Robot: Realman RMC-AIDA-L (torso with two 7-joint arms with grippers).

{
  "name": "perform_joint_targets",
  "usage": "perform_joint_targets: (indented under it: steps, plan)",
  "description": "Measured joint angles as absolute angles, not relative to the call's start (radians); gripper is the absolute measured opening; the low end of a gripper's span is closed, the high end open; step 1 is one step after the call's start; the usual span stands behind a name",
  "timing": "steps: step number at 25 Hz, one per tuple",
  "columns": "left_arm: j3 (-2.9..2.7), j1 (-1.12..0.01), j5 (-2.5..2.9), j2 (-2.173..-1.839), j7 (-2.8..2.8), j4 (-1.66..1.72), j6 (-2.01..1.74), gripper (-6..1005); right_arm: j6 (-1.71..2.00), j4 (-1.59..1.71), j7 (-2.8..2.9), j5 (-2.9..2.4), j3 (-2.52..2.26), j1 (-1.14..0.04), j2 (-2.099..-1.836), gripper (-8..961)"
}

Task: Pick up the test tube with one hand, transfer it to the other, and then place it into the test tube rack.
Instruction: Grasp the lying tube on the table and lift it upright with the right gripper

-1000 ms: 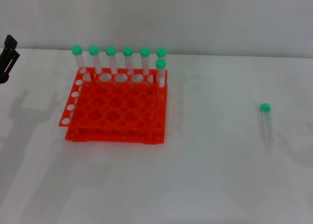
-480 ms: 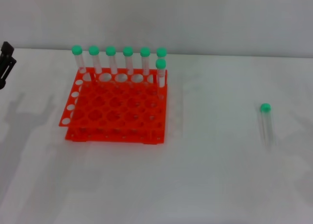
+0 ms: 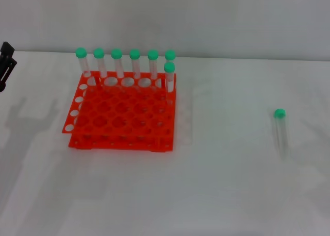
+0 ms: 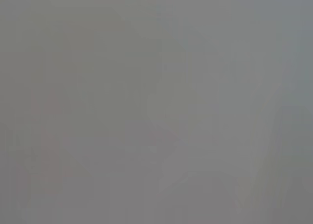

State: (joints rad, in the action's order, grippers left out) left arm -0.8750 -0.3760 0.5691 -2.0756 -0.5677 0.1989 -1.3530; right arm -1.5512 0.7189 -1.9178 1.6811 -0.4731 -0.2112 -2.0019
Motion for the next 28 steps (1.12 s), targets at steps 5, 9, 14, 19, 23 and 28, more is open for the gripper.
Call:
perform_joint_targets:
  steps: [5, 9, 14, 19, 23, 28]
  plan:
    - [-0.874, -0.379, 0.569, -2.074, -0.568, 0.199, -1.352, 894, -1.556, 0.755, -1.875, 1.677, -0.502, -0.211, -2.002, 800]
    - [-0.873, -0.379, 0.569, -2.074, -0.568, 0.199, -1.345, 894, -1.548, 0.785, -1.841, 1.676, -0.53, -0.217, -2.002, 797]
    - [-0.873, -0.375, 0.569, -2.074, -0.568, 0.199, -1.344, 894, -1.521, 0.843, -1.766, 1.639, -0.551, -0.23, -2.002, 793]
    - [-0.873, -0.373, 0.566, -2.074, -0.568, 0.2, -1.344, 894, -1.441, 0.999, -1.607, 1.51, -0.607, -0.253, -2.002, 790]
    - [-0.873, -0.372, 0.567, -2.074, -0.568, 0.2, -1.344, 894, -1.415, 1.154, -1.444, 1.34, -0.666, -0.298, -2.002, 787]
    - [-0.873, -0.361, 0.567, -2.076, -0.572, 0.198, -1.344, 894, -1.422, 1.298, -1.257, 1.198, -0.72, -0.359, -2.003, 783]
